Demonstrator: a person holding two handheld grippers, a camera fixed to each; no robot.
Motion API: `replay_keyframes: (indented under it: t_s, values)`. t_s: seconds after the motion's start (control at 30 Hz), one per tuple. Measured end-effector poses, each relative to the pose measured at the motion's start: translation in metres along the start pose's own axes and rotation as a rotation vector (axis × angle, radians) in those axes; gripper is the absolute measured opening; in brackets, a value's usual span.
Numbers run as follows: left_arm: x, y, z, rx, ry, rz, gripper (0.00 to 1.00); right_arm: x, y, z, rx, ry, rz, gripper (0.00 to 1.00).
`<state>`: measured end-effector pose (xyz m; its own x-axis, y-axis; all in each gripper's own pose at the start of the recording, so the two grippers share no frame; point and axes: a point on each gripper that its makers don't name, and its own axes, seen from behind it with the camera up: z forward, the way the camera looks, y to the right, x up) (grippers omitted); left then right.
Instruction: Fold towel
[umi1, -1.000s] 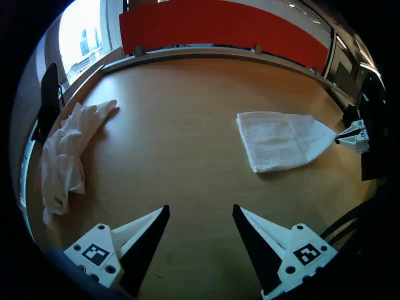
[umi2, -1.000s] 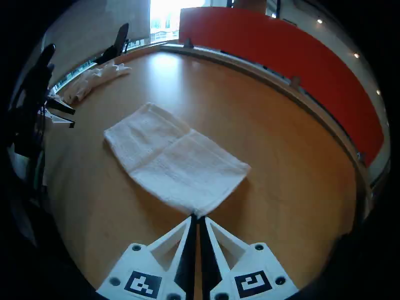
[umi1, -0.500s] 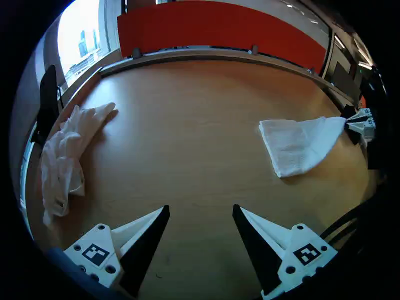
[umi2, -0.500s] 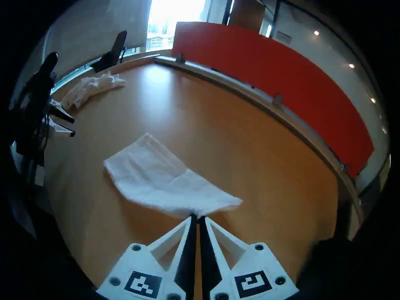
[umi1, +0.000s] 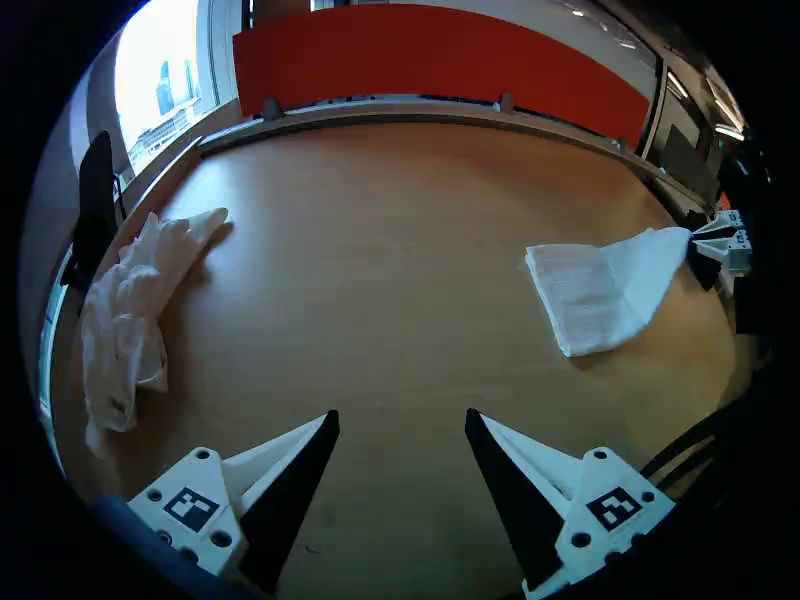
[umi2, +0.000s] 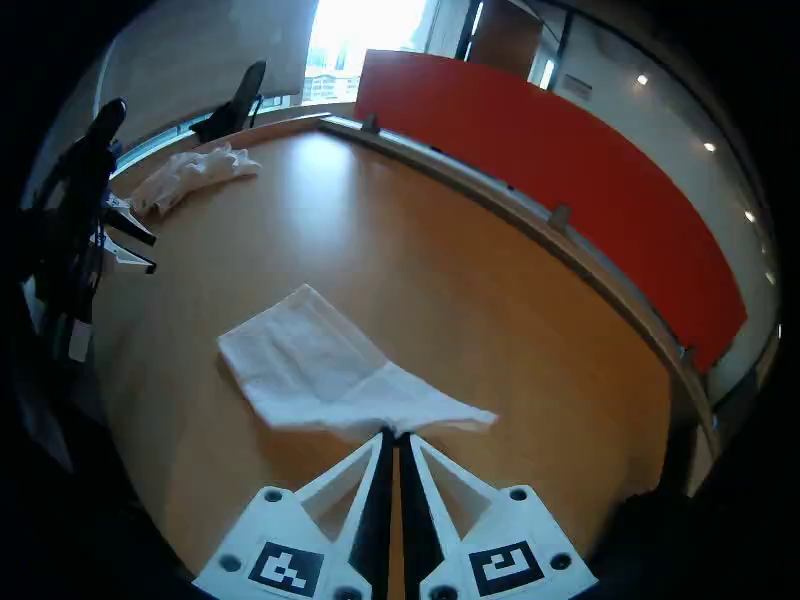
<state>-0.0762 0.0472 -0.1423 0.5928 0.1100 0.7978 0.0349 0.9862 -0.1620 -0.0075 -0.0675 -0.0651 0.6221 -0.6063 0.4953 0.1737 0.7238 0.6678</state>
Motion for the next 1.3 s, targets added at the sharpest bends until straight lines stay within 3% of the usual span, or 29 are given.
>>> replay_keyframes:
  t_s: [0.6,1.07,1.3]
  values:
    - [0.006,0.004,-0.012,-0.007,0.020,-0.015,0.94,0.052,-0.052,0.031,0.109,0.050,-0.098,0.04]
    - [0.006,-0.013,-0.025,0.015,0.041,-0.057,0.94,0.072,-0.104,0.061,0.232,0.035,-0.189,0.04]
    - [0.004,-0.019,-0.031,0.023,0.048,-0.072,0.94,0.074,-0.123,0.074,0.275,0.020,-0.194,0.05]
